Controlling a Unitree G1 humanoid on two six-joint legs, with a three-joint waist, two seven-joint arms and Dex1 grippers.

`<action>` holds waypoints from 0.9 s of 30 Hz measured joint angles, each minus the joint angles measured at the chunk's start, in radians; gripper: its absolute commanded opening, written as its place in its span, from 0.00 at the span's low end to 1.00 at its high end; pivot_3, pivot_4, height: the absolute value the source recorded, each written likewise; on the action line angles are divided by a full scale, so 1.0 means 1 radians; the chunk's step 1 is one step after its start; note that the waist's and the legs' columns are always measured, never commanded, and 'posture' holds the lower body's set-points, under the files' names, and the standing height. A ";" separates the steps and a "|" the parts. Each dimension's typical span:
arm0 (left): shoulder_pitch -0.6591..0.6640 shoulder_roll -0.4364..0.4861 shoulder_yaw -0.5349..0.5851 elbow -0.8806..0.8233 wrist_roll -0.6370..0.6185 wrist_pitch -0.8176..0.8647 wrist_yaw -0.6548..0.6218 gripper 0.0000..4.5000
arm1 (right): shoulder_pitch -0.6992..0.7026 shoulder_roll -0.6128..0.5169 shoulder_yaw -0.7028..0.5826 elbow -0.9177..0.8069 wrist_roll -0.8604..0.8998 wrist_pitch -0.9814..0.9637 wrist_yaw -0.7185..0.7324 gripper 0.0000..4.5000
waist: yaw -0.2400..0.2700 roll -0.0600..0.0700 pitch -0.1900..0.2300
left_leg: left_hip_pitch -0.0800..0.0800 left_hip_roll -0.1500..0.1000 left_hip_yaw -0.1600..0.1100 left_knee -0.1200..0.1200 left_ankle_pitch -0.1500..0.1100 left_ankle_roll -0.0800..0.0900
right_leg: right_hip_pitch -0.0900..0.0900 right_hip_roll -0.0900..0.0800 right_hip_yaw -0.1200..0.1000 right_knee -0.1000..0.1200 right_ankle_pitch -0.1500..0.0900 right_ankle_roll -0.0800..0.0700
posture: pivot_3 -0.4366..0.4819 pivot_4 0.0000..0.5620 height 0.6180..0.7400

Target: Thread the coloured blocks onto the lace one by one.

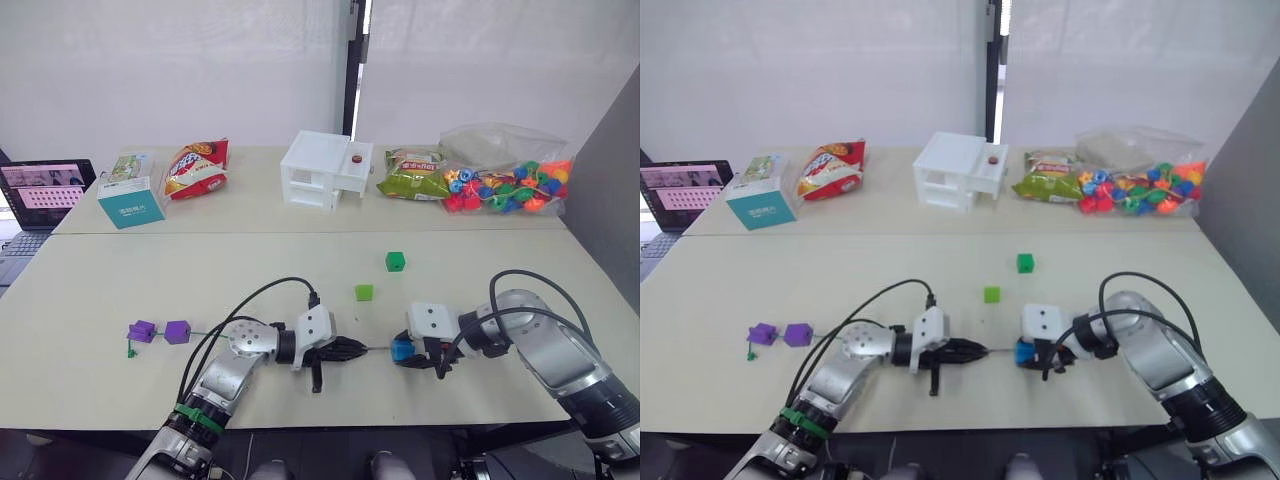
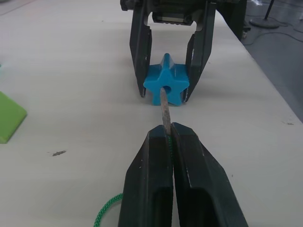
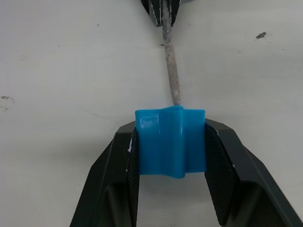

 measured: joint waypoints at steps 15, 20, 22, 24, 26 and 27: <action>-0.084 -0.112 -0.035 0.139 0.029 -0.019 0.011 0.00 | 0.002 -0.002 0.001 -0.009 -0.006 0.006 -0.004 0.30 | 0.002 0.000 0.000 | 0.000 0.000 0.000 0.001 0.000 0.000 | 0.001 0.000 0.000 0.000 0.000 0.000 | 0.48 0.27 1.00; -0.126 -0.160 -0.059 0.215 0.085 -0.083 0.046 0.00 | 0.002 -0.004 0.000 -0.017 -0.019 0.012 -0.013 0.30 | 0.003 0.000 0.000 | 0.000 0.000 0.000 0.000 0.000 0.000 | 0.001 0.000 0.000 0.000 0.000 0.000 | 0.48 0.27 1.00; -0.126 -0.166 -0.059 0.218 0.090 -0.085 0.051 0.16 | 0.003 -0.009 -0.001 -0.021 -0.019 0.021 -0.012 0.30 | 0.004 0.000 0.000 | 0.000 0.000 0.000 0.001 0.000 0.000 | 0.001 0.000 0.000 0.000 0.000 0.000 | 0.48 0.27 1.00; -0.126 -0.167 -0.059 0.218 0.093 -0.082 0.060 0.29 | 0.003 -0.010 0.000 -0.025 -0.019 0.025 -0.013 0.30 | 0.006 0.000 0.000 | 0.000 0.000 0.000 0.001 0.000 0.000 | 0.001 0.000 0.000 0.000 0.000 0.000 | 0.48 0.27 1.00; -0.126 -0.159 -0.063 0.202 0.105 -0.071 0.062 0.44 | 0.004 -0.010 0.000 -0.026 -0.019 0.027 -0.014 0.30 | 0.006 0.000 0.000 | 0.000 0.000 0.000 0.001 0.000 0.000 | 0.001 0.000 0.000 0.000 0.000 0.000 | 0.48 0.27 1.00; -0.126 -0.149 -0.069 0.191 0.115 -0.065 0.064 0.52 | 0.005 -0.010 0.000 -0.027 -0.019 0.027 -0.015 0.30 | 0.005 0.000 0.000 | 0.000 0.000 0.000 0.001 0.000 0.000 | 0.001 0.000 0.000 0.000 0.000 0.000 | 0.48 0.27 1.00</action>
